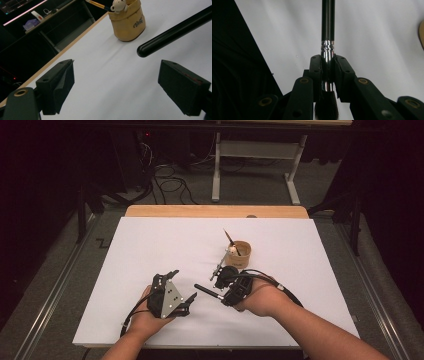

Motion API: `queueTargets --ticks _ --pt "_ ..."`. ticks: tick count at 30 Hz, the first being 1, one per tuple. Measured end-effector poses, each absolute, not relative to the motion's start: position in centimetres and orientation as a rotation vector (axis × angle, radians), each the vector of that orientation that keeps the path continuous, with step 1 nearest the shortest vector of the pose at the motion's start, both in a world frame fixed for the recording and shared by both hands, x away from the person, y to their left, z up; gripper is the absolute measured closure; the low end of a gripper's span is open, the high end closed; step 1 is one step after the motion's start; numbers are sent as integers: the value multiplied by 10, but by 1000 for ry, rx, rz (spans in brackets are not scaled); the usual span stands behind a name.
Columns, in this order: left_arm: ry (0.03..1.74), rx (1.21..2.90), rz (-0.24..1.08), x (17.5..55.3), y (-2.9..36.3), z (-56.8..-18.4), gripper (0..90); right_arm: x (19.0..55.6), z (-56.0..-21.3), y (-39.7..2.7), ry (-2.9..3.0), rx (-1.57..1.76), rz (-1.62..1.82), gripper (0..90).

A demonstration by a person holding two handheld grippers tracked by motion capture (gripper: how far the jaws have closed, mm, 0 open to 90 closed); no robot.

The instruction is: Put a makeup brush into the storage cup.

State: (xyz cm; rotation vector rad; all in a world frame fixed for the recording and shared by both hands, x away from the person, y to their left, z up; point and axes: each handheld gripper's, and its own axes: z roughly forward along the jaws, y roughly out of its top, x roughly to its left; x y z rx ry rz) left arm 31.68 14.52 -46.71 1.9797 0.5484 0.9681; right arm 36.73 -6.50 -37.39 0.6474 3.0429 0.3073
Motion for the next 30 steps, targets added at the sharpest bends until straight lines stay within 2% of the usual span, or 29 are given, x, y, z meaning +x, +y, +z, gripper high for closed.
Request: queueTargets --ticks 11,30 --pt "479 2025 1036 312 139 -470 187 365 -375 -58 3061 615 277 791" --pt "410 2043 1054 305 131 -471 220 366 -373 -51 3103 562 149 791"
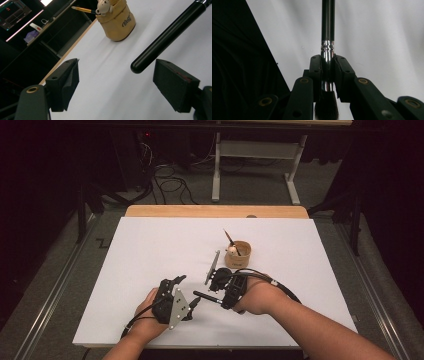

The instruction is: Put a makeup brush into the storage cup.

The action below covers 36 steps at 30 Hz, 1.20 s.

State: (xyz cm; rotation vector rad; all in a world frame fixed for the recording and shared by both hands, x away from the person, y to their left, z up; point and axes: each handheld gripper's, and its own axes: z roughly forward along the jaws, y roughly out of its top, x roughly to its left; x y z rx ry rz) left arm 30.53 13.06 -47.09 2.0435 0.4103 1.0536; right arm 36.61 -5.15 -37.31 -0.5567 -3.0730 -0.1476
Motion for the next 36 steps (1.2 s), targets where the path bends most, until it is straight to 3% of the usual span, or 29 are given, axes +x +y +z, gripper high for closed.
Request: queueTargets --ticks 27,36 --pt "298 2092 1037 298 123 -475 354 366 -368 -40 -3060 -507 -115 791" --pt "261 2099 1035 297 123 -475 448 366 -369 -36 -3057 -500 -94 790"
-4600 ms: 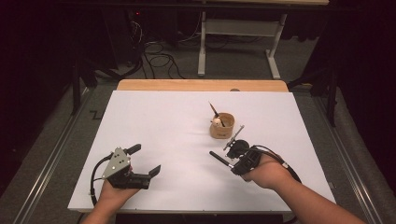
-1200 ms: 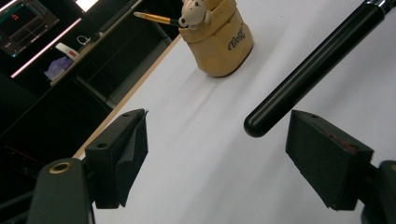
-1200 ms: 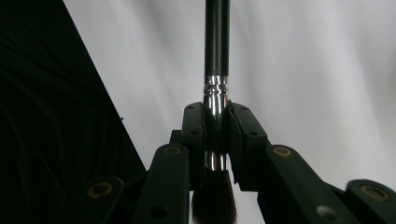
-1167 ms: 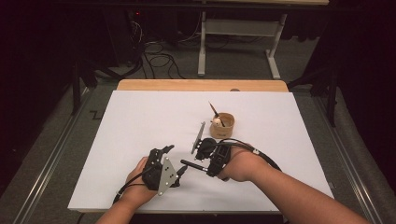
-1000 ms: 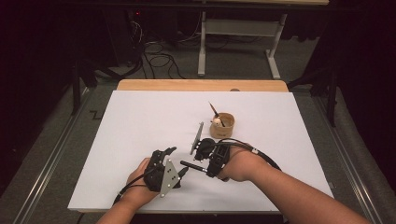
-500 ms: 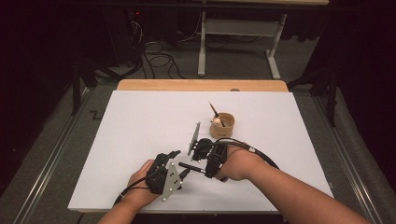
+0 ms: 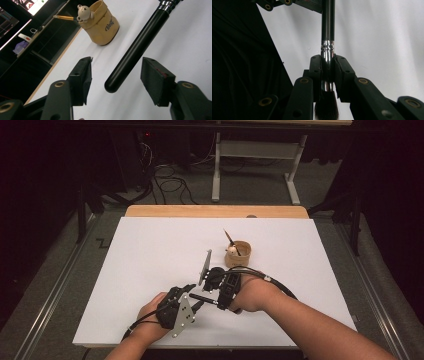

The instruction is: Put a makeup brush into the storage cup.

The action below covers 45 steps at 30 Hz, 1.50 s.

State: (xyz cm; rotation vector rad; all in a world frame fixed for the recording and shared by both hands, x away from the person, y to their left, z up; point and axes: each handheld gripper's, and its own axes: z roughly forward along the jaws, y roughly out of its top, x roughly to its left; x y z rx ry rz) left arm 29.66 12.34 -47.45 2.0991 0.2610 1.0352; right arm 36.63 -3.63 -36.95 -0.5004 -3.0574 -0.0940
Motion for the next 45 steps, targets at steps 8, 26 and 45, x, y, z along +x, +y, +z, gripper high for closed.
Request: queueTargets --ticks 8,26,45 --pt "221 2105 1021 295 122 -476 536 367 -371 -35 -3054 -493 -68 791" --pt "175 2116 1017 293 122 -477 656 370 -373 -29 -3047 -498 -17 789" --pt "134 2138 1027 292 121 -479 755 375 -364 -33 -3069 -550 -113 682"
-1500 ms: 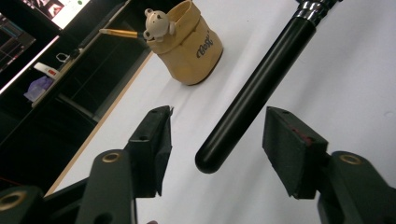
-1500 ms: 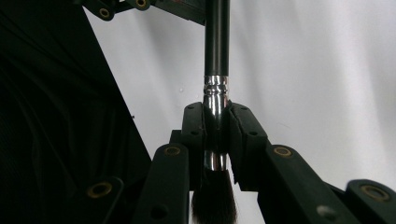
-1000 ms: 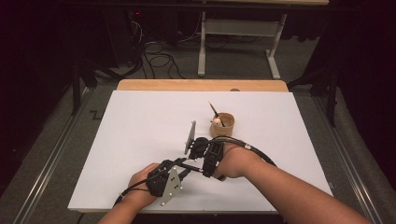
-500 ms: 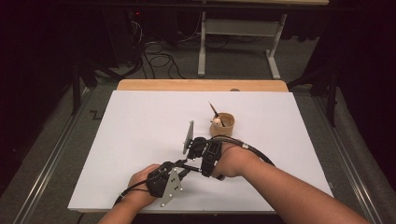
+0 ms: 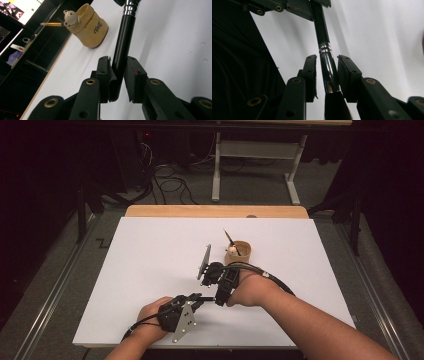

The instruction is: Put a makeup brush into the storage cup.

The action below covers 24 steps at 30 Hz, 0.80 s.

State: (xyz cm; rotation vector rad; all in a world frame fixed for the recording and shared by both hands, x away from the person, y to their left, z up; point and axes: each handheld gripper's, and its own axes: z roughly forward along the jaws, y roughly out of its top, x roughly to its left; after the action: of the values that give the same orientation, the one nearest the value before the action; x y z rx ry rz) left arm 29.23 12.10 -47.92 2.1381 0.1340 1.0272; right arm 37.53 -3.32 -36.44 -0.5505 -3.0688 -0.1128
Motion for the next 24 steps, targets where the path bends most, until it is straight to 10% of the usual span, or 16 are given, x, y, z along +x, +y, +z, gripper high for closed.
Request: queueTargets --ticks 24 --pt "131 2142 1019 294 124 -479 789 377 -359 -37 -3124 -558 -186 265"
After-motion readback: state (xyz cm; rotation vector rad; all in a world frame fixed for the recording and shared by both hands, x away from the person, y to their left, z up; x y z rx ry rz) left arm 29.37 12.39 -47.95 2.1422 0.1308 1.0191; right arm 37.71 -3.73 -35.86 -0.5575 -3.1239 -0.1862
